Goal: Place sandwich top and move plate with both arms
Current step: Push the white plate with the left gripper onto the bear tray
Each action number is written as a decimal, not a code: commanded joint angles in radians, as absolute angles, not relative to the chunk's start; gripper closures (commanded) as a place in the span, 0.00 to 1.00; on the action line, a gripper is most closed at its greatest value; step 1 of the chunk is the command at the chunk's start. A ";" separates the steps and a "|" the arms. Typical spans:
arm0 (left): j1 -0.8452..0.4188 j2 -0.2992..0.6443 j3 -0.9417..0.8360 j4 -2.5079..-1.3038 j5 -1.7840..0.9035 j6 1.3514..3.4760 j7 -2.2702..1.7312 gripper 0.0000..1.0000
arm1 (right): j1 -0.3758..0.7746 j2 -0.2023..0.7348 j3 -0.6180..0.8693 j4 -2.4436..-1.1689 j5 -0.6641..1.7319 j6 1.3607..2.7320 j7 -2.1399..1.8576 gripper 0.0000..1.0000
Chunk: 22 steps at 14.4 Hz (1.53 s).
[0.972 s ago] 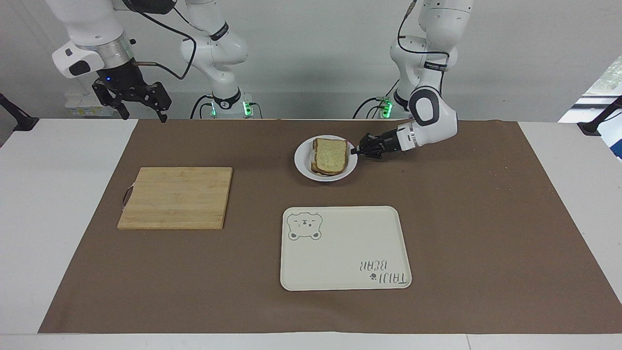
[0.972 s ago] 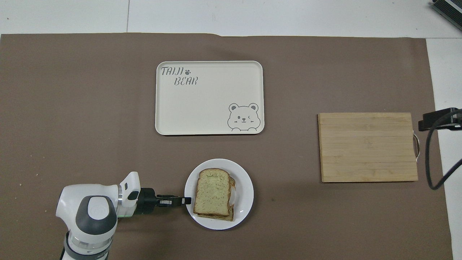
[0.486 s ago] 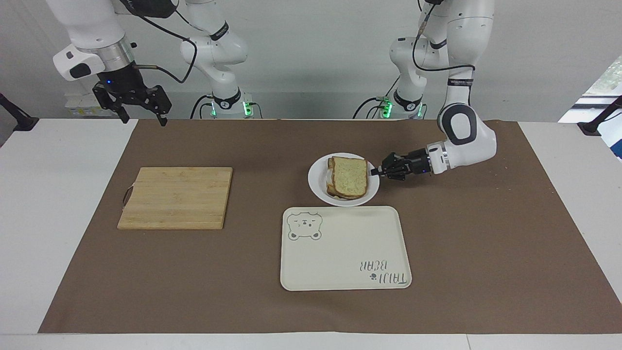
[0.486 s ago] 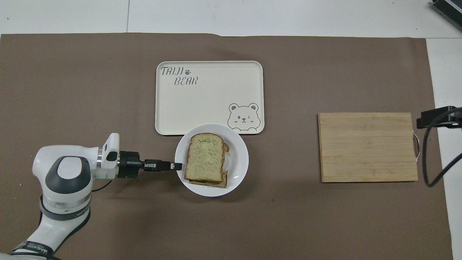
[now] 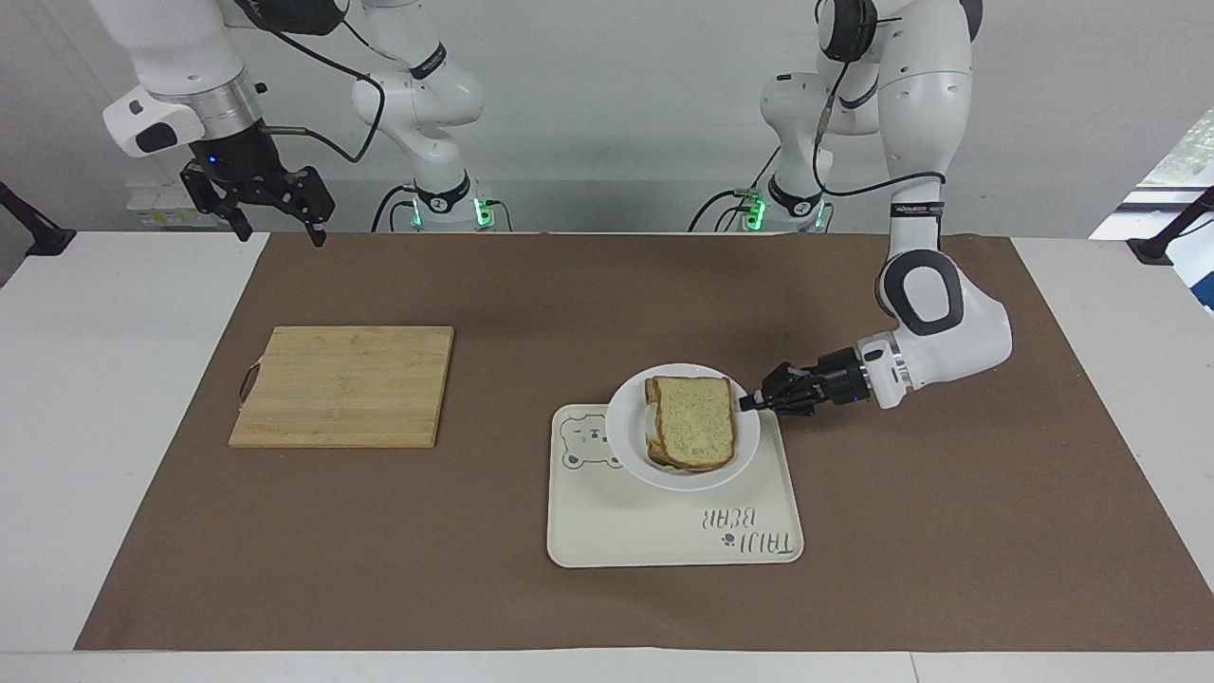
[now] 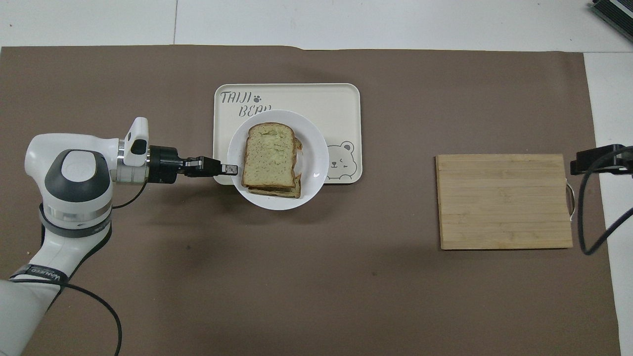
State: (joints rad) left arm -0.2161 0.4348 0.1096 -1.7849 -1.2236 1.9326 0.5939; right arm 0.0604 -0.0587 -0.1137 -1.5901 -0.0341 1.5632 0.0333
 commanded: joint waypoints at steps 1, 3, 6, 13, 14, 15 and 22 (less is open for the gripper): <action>-0.202 0.541 0.083 -1.648 -1.195 1.965 0.557 1.00 | 0.061 -0.078 -0.113 -1.612 -0.025 1.572 0.025 0.00; -0.201 0.583 0.075 -1.623 -1.145 1.979 0.557 1.00 | 0.061 -0.078 -0.114 -1.612 -0.025 1.572 0.025 0.00; -0.209 0.594 0.075 -1.618 -1.100 2.026 0.552 1.00 | 0.061 -0.078 -0.114 -1.612 -0.025 1.572 0.025 0.00; -0.204 0.537 0.089 -1.640 -0.982 2.022 0.496 0.00 | 0.061 -0.080 -0.114 -1.612 -0.025 1.572 0.025 0.00; -0.210 0.500 0.090 -1.638 -0.901 2.025 0.459 0.00 | 0.061 -0.080 -0.114 -1.612 -0.025 1.572 0.025 0.00; -0.210 0.461 0.091 -1.637 -0.803 2.025 0.413 0.00 | 0.060 -0.080 -0.114 -1.612 -0.025 1.572 0.025 0.00; -0.178 0.180 0.094 -1.631 -0.235 1.988 0.336 0.00 | 0.061 -0.080 -0.114 -1.612 -0.025 1.572 0.025 0.00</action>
State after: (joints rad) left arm -0.2091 0.2653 0.1009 -1.6096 -0.3496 2.0070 0.3402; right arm 0.0605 -0.0591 -0.1136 -1.5901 -0.0341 1.5632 0.0333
